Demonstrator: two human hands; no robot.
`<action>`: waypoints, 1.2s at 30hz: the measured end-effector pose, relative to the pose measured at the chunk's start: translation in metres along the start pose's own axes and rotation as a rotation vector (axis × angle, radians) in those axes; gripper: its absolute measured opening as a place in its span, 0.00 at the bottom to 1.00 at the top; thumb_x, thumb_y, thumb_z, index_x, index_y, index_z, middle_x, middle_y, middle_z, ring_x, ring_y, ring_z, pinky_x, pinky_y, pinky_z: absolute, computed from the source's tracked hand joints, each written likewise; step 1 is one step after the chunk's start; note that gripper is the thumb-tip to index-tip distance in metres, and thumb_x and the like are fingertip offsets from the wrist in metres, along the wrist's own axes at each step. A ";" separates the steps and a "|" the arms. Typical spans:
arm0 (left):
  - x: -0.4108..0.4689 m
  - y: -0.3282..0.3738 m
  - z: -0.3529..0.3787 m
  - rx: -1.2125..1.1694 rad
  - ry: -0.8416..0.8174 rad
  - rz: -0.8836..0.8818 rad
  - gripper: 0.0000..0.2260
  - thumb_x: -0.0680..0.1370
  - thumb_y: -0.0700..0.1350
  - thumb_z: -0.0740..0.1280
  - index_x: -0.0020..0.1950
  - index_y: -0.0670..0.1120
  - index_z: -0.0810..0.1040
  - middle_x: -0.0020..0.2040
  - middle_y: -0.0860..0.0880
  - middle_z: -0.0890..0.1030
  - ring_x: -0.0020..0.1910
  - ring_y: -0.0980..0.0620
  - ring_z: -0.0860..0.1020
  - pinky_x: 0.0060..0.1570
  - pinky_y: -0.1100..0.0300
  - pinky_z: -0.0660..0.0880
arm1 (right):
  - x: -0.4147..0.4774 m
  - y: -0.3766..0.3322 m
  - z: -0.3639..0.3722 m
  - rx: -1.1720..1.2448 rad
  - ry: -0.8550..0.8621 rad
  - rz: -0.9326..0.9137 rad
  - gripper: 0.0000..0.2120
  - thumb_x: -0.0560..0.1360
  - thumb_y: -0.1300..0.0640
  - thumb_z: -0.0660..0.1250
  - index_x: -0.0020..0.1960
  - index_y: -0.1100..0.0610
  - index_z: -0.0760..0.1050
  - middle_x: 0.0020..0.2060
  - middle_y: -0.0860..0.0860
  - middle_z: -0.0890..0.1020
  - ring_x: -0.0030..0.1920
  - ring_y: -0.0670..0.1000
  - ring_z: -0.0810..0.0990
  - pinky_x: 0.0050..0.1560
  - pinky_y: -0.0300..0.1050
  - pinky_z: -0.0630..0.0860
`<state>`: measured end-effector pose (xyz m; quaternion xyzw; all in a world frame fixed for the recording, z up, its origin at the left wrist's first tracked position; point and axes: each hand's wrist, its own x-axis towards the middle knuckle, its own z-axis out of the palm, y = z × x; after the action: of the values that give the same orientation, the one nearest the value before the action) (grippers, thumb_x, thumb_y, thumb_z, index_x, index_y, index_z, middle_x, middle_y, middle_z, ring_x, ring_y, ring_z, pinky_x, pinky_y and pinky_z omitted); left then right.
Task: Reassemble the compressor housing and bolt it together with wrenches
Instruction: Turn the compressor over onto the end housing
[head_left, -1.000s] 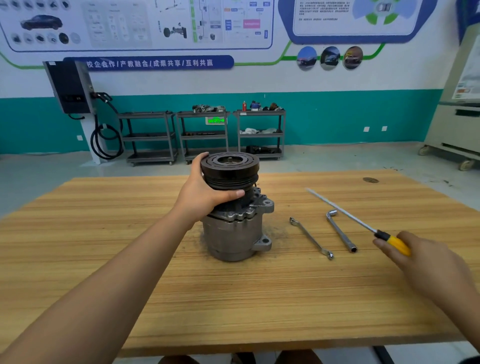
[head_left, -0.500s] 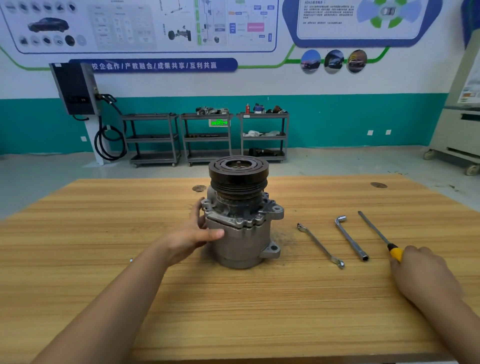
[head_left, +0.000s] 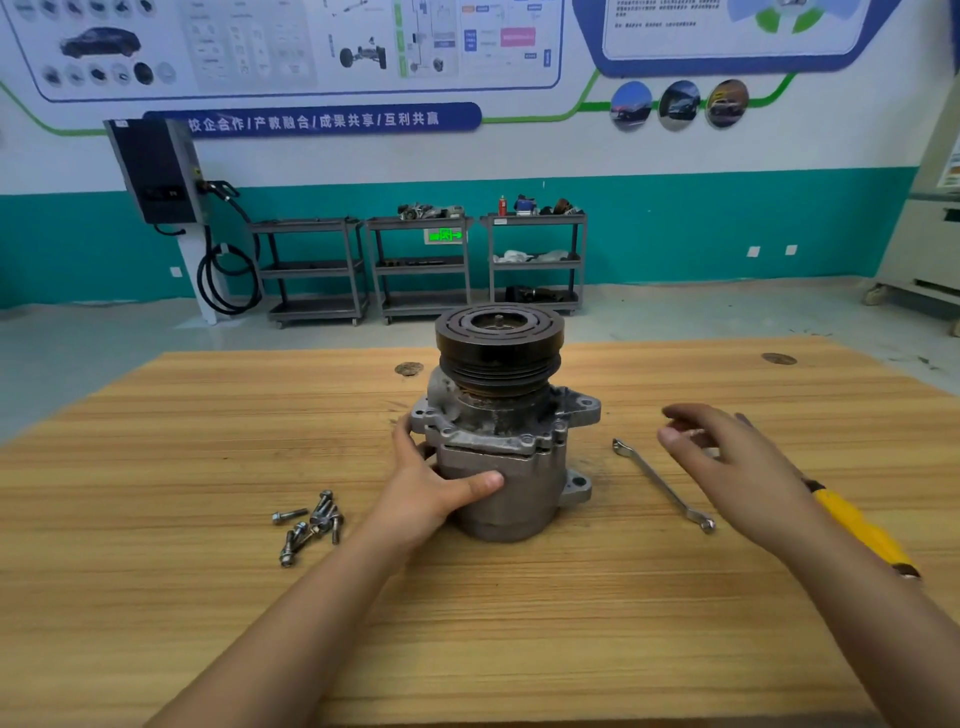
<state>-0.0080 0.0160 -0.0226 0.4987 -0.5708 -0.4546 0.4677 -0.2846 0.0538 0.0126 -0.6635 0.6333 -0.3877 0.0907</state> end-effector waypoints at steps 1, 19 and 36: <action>-0.003 0.000 0.005 0.020 0.037 0.006 0.59 0.49 0.59 0.78 0.72 0.60 0.45 0.60 0.59 0.69 0.57 0.58 0.70 0.50 0.67 0.67 | 0.003 -0.007 0.007 0.086 -0.024 0.012 0.15 0.78 0.47 0.59 0.63 0.48 0.71 0.52 0.41 0.76 0.46 0.34 0.73 0.42 0.31 0.67; -0.002 -0.010 0.040 0.069 0.273 0.097 0.47 0.60 0.52 0.80 0.67 0.53 0.50 0.66 0.50 0.68 0.66 0.51 0.69 0.67 0.54 0.68 | 0.052 -0.035 0.117 1.075 0.119 0.357 0.29 0.77 0.37 0.55 0.70 0.54 0.68 0.66 0.53 0.74 0.67 0.55 0.71 0.68 0.59 0.65; 0.032 0.011 0.008 -0.335 0.105 0.258 0.21 0.70 0.59 0.69 0.55 0.47 0.79 0.51 0.48 0.83 0.51 0.51 0.81 0.46 0.61 0.77 | 0.042 -0.023 0.110 1.045 0.265 -0.061 0.11 0.78 0.51 0.55 0.42 0.54 0.72 0.35 0.42 0.78 0.40 0.42 0.76 0.41 0.35 0.73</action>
<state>-0.0194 -0.0145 -0.0107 0.3598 -0.5213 -0.4530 0.6274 -0.2017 -0.0210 -0.0317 -0.4937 0.3425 -0.7339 0.3167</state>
